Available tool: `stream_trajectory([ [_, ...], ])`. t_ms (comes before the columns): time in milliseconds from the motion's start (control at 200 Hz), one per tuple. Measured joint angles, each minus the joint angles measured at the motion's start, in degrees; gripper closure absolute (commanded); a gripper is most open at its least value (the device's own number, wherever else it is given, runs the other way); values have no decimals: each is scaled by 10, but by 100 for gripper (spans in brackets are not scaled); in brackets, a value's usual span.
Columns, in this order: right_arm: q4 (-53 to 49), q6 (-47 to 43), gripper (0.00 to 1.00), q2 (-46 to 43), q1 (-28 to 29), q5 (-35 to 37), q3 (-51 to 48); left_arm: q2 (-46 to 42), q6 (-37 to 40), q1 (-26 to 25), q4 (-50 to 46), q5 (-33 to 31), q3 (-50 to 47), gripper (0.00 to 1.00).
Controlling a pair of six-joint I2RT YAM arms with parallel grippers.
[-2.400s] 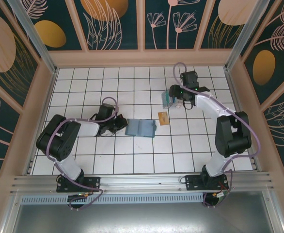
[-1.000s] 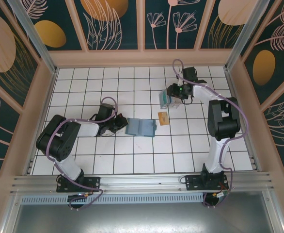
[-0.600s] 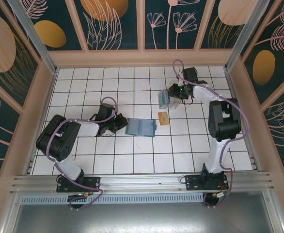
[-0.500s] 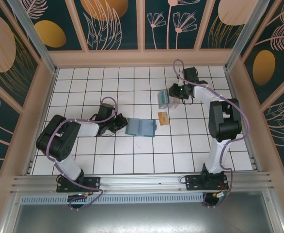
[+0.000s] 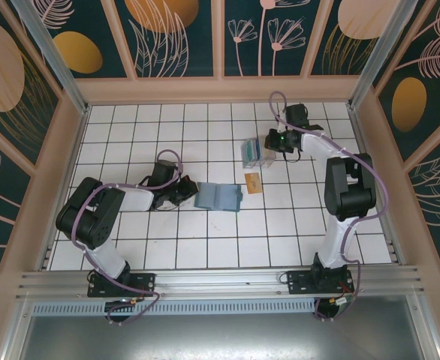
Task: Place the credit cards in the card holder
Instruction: Pick up the credit card from the storage box.
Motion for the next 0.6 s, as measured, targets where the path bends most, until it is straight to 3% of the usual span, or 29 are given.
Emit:
stream_trajectory([
  [320, 8, -2, 100, -44, 0, 44, -22, 0, 0, 0, 0, -1, 0, 100],
  [440, 31, 2, 100, -112, -1, 74, -81, 0, -4, 0, 2, 0, 0, 100],
  [601, 65, 38, 100, -234, 1, 54, -173, 5, -7, 0, 8, 0, 0, 100],
])
